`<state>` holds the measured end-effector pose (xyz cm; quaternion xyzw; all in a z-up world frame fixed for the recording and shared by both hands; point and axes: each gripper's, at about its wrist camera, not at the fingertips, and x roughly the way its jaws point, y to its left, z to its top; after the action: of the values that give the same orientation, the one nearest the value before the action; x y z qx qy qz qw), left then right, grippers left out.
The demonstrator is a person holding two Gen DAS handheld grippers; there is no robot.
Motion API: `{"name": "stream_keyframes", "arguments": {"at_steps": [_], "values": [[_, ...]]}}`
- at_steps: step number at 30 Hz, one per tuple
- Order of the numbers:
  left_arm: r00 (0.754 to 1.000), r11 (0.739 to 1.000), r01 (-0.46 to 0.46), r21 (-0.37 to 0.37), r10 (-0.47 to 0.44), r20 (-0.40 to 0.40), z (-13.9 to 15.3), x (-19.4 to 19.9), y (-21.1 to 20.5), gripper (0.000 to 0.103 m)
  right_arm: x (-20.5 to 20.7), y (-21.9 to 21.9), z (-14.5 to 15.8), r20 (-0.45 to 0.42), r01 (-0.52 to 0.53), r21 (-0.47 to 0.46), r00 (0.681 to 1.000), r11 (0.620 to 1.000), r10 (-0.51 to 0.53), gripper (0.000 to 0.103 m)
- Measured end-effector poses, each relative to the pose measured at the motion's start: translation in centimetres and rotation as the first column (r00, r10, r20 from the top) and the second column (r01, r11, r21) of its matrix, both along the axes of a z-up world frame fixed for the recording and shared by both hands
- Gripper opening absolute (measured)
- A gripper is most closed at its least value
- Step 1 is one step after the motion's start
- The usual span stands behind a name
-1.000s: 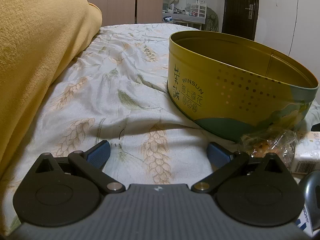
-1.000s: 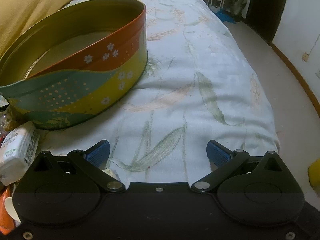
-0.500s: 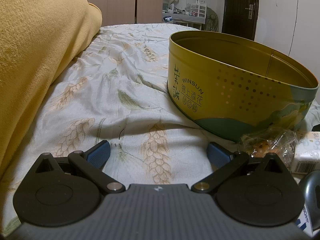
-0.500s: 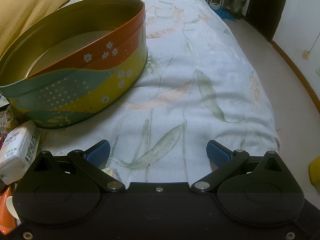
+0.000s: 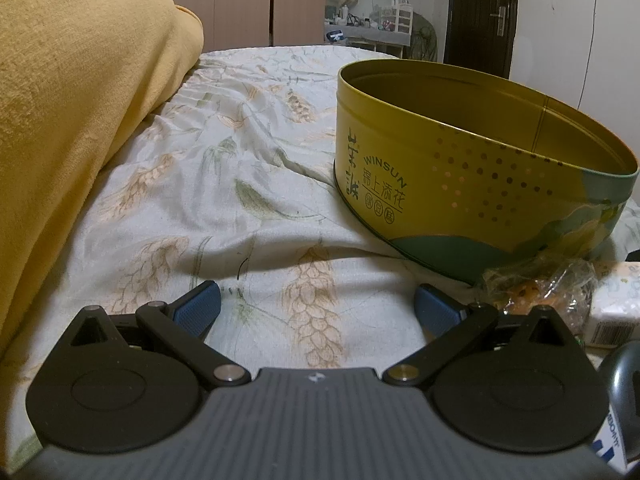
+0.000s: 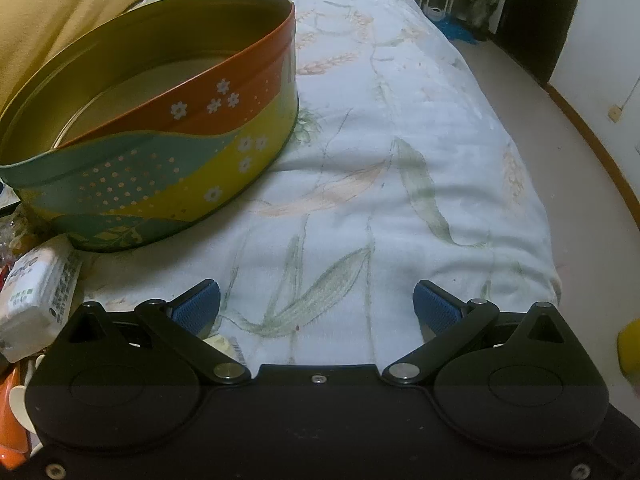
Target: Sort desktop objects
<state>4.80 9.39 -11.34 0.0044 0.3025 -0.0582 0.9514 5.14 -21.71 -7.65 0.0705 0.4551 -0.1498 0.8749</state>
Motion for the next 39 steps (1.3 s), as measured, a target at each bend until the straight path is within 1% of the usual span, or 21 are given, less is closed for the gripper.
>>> {"name": "stream_keyframes", "arguments": {"at_steps": [4, 6, 8, 9, 11, 13, 15, 17, 19, 20, 21, 22, 24, 25, 26, 27, 28, 30, 34, 36, 39], "values": [[1.0, 1.0, -0.001, -0.015, 0.001, -0.02, 0.1, 0.5, 0.4, 0.103, 0.3, -0.1, 0.1, -0.012, 0.008, 0.007, 1.0, 1.0, -0.008, 0.103], [0.996, 1.0, 0.015, -0.02, -0.017, -0.086, 1.0, 1.3, 0.5, 0.103, 0.6, -0.2, 0.3, -0.035, 0.009, 0.017, 0.999, 1.0, -0.009, 0.103], [0.984, 0.999, 0.023, -0.027, -0.027, -0.178, 2.4, 2.3, 0.5, 0.103, 0.7, -0.4, 0.8, -0.06, 0.018, 0.033, 0.998, 0.999, -0.016, 0.103], [0.981, 0.998, 0.023, -0.057, -0.034, -0.193, 3.4, 2.3, 0.7, 0.103, 0.4, -0.3, 1.1, -0.059, 0.024, 0.036, 0.998, 0.999, -0.022, 0.103], [0.989, 0.992, 0.008, -0.129, -0.027, -0.147, 5.9, 1.5, 1.1, 0.103, -0.4, -0.1, 2.2, -0.019, 0.025, 0.034, 1.0, 0.999, -0.024, 0.103], [0.993, 0.991, 0.02, -0.13, -0.035, -0.112, 8.9, 0.8, 0.7, 0.103, -1.4, 0.3, 3.4, 0.015, 0.025, 0.019, 1.0, 1.0, -0.025, 0.103], [0.994, 0.994, 0.036, -0.103, -0.047, -0.103, 11.5, 0.4, 0.1, 0.103, -2.3, 0.8, 4.6, 0.051, 0.032, 0.011, 0.998, 0.999, -0.032, 0.103], [0.995, 0.999, 0.02, -0.049, -0.024, -0.097, 13.9, -0.1, -0.5, 0.103, -3.2, 1.1, 6.1, 0.099, 0.029, 0.02, 0.995, 0.999, -0.03, 0.103], [0.997, 0.998, 0.006, 0.065, -0.001, -0.076, 15.7, -0.5, -1.4, 0.103, -3.7, 1.5, 7.7, 0.141, 0.022, 0.021, 0.99, 1.0, -0.024, 0.103], [0.997, 0.991, -0.011, 0.134, 0.02, -0.069, 16.5, -0.6, -1.9, 0.103, -3.7, 1.7, 8.6, 0.159, 0.015, 0.02, 0.987, 1.0, -0.018, 0.103], [0.997, 0.986, -0.016, 0.168, 0.027, -0.066, 17.0, -0.4, -2.1, 0.103, -3.7, 1.9, 9.3, 0.177, 0.008, 0.019, 0.984, 1.0, -0.012, 0.103], [0.998, 0.983, -0.01, 0.183, 0.022, -0.064, 17.6, -0.2, -2.2, 0.103, -3.6, 2.2, 10.2, 0.192, -0.001, 0.022, 0.981, 1.0, -0.003, 0.103], [0.996, 0.983, 0.01, 0.186, 0.007, -0.089, 18.5, 0.4, -2.4, 0.103, -3.3, 2.7, 11.7, 0.217, -0.022, 0.028, 0.976, 0.999, 0.015, 0.103], [0.992, 0.984, 0.024, 0.177, -0.002, -0.124, 19.0, 0.9, -2.6, 0.103, -3.3, 3.0, 12.5, 0.229, -0.031, 0.03, 0.973, 0.999, 0.023, 0.103], [0.986, 0.987, 0.046, 0.153, -0.02, -0.168, 19.3, 1.6, -2.7, 0.103, -3.2, 3.3, 13.1, 0.24, -0.038, 0.032, 0.97, 0.999, 0.029, 0.103], [0.981, 0.992, 0.057, 0.112, -0.035, -0.191, 19.5, 2.0, -2.8, 0.103, -3.0, 3.6, 13.7, 0.245, -0.048, 0.033, 0.969, 0.998, 0.038, 0.103], [0.981, 0.996, 0.05, 0.075, -0.035, -0.193, 19.8, 2.0, -2.9, 0.103, -2.8, 4.0, 14.2, 0.244, -0.059, 0.036, 0.968, 0.998, 0.049, 0.103], [0.979, 0.999, 0.028, 0.031, -0.021, -0.2, 20.1, 2.0, -3.6, 0.103, -2.7, 4.7, 14.9, 0.243, -0.085, 0.038, 0.967, 0.996, 0.073, 0.103], [0.959, 0.996, 0.062, -0.066, -0.077, -0.271, 19.6, 1.7, -5.0, 0.103, -2.7, 6.3, 15.9, 0.2, -0.114, 0.008, 0.974, 0.993, 0.11, 0.103], [0.938, 0.994, 0.066, -0.089, -0.092, -0.333, 18.7, 1.8, -5.6, 0.103, -2.9, 6.6, 16.0, 0.186, -0.115, -0.004, 0.976, 0.993, 0.114, 0.103], [0.914, 0.997, 0.025, -0.071, -0.052, -0.403, 16.9, 1.9, -6.2, 0.103, -3.0, 6.5, 15.9, 0.171, -0.103, 0.018, 0.98, 0.994, 0.099, 0.103]]}}
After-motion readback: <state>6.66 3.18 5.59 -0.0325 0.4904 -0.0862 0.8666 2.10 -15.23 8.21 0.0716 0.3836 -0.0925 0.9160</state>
